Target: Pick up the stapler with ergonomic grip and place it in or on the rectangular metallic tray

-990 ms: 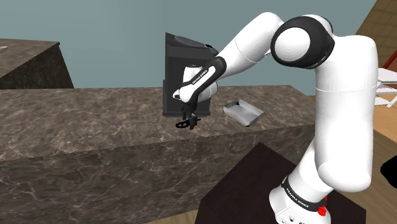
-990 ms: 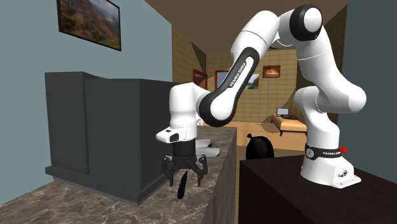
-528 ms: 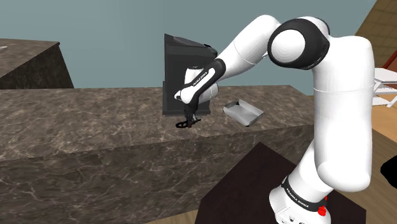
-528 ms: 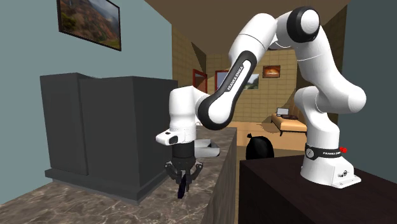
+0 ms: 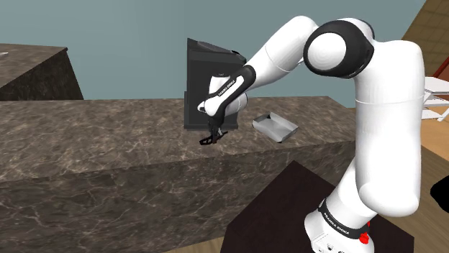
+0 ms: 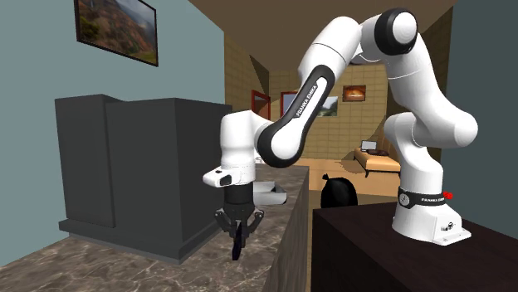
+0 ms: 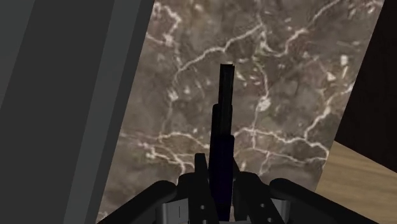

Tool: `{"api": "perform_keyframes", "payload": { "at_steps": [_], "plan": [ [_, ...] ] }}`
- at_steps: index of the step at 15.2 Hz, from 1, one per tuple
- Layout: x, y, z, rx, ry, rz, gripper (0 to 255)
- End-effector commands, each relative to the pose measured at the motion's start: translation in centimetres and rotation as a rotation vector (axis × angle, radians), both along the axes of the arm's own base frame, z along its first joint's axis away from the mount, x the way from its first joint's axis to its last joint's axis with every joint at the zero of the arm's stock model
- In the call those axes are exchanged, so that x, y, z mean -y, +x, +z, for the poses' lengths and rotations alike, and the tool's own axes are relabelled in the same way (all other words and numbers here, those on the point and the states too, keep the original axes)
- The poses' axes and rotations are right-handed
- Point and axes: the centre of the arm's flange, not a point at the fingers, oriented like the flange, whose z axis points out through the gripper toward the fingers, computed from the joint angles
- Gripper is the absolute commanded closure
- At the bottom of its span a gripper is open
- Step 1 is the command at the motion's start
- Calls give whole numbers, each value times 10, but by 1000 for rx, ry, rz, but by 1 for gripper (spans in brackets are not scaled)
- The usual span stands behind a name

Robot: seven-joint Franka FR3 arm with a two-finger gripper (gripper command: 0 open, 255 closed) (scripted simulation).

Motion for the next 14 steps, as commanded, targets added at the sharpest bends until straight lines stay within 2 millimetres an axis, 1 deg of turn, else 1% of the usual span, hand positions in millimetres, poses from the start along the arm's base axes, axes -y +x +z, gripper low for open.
{"api": "perform_keyframes", "payload": {
  "at_steps": [1, 14],
  "plan": [
    [0, 0, 9, 1, 0, 0, 255],
    [0, 1, 78, 1, 0, 0, 255]
  ]
}}
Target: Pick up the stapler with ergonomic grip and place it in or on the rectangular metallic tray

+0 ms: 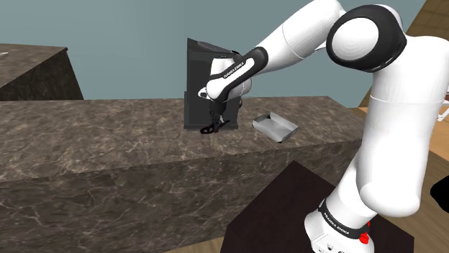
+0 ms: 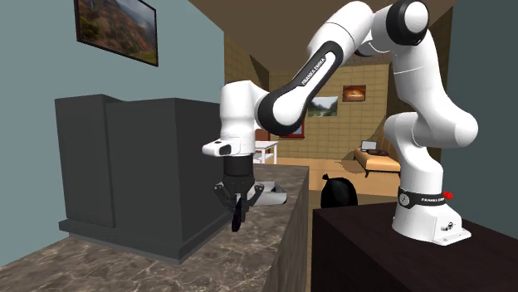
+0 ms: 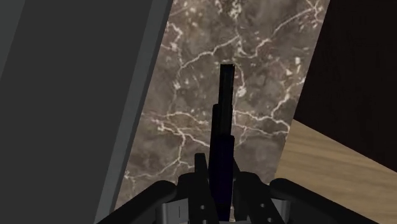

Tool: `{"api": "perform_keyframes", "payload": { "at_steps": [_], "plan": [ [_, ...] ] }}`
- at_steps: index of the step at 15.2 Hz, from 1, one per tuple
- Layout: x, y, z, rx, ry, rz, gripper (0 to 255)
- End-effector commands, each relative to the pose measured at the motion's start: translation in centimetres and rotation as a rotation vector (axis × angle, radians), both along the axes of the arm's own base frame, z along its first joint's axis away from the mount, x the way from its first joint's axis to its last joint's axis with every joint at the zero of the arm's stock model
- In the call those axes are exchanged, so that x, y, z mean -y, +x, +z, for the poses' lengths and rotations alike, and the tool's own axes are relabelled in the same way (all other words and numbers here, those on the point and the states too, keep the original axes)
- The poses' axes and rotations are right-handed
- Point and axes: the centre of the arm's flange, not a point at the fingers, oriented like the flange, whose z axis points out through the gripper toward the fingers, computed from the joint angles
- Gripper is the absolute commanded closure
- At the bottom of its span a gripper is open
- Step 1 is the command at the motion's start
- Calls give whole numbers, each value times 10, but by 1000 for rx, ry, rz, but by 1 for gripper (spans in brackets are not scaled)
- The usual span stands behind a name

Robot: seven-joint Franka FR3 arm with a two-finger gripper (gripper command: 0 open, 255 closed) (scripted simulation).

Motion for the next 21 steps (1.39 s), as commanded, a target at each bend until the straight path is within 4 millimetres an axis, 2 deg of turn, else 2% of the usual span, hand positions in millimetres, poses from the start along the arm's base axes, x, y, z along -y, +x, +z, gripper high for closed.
{"api": "perform_keyframes", "payload": {
  "at_steps": [1, 8, 21],
  "plan": [
    [0, 0, 12, 0, 0, 0, 255],
    [0, 0, 47, 0, 0, 0, 255],
    [163, -55, 45, 0, 0, 0, 255]
  ]
}}
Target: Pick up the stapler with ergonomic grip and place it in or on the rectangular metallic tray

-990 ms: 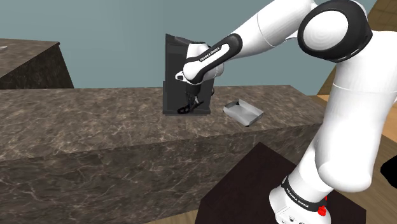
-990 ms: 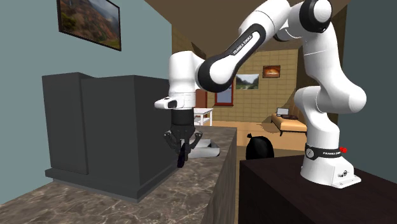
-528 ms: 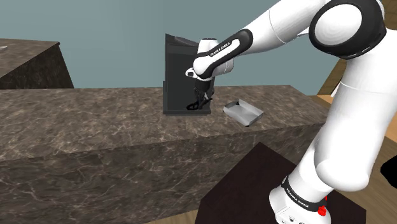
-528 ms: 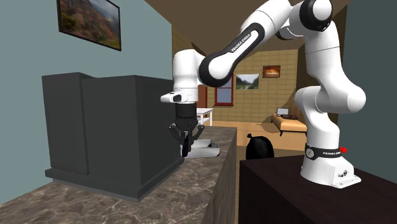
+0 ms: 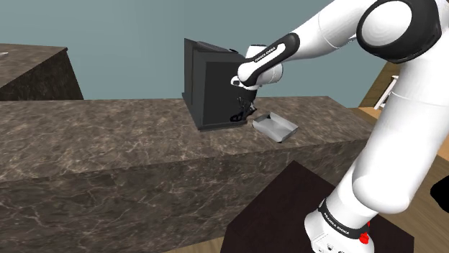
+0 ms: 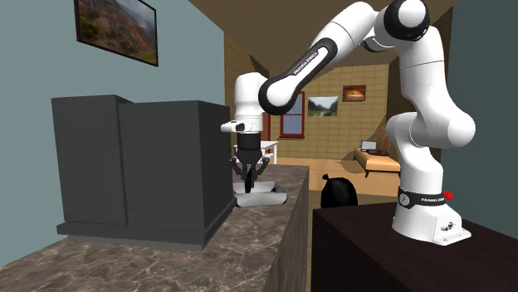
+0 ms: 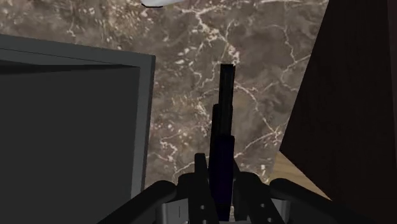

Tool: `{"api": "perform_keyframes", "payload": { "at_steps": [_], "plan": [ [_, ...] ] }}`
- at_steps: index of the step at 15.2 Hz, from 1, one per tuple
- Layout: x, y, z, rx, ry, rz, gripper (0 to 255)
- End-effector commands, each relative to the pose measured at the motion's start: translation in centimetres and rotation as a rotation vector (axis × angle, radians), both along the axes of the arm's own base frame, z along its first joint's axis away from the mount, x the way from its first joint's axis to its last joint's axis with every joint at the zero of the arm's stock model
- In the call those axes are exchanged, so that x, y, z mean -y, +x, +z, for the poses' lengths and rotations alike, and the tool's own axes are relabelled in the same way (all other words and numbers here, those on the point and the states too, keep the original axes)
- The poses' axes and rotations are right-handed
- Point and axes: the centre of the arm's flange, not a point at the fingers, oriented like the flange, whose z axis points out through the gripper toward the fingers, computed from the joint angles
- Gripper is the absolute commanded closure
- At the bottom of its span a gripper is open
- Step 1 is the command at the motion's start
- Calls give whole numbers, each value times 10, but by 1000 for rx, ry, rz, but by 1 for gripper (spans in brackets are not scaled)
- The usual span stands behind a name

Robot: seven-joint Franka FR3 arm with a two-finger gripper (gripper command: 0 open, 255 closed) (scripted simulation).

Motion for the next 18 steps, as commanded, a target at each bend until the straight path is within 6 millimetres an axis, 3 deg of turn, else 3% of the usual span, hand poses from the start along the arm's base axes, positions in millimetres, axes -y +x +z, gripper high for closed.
{"api": "perform_keyframes", "payload": {
  "at_steps": [1, 18],
  "plan": [
    [34, -6, -2, -3, -1, -22, 255],
    [247, -79, -4, -3, -1, -22, 255]
  ]
}}
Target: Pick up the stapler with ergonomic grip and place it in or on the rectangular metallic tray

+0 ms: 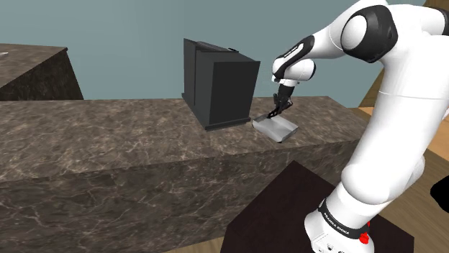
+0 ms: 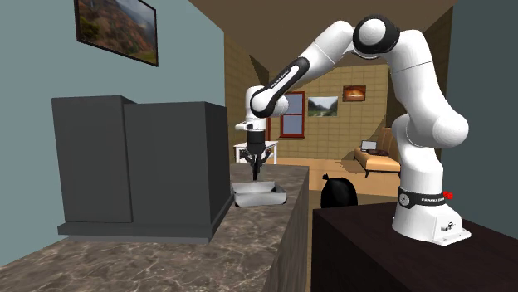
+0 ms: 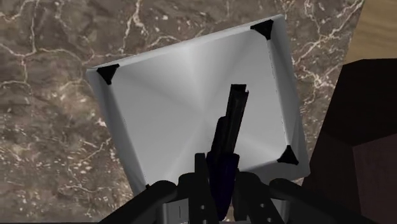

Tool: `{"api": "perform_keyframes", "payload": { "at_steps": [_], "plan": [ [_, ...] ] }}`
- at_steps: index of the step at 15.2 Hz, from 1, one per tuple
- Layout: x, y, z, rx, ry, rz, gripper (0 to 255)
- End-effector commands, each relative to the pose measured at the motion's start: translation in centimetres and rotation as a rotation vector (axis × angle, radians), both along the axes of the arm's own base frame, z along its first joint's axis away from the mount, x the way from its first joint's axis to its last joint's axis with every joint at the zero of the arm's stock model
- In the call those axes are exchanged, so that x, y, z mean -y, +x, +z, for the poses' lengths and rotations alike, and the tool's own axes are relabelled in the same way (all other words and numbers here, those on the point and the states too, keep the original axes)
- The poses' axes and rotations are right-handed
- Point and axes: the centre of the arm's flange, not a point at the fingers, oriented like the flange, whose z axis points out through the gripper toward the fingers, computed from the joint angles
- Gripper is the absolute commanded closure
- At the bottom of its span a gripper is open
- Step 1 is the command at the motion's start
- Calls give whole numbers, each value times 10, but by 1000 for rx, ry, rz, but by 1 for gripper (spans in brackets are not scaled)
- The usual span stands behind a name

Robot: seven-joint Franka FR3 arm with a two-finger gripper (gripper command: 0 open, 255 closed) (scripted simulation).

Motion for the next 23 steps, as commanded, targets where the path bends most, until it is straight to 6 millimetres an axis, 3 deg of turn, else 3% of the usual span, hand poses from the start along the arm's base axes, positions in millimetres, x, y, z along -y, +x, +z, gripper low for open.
{"api": "perform_keyframes", "payload": {
  "at_steps": [1, 12, 20, 21, 23],
  "plan": [
    [11, -6, -6, 0, 0, 2, 255],
    [11, -6, -64, 0, 0, 2, 255],
    [11, -6, -67, 0, 0, 2, 255],
    [11, -6, -67, 0, 0, 2, 0],
    [11, -6, -67, 0, 0, 2, 0]
  ]
}}
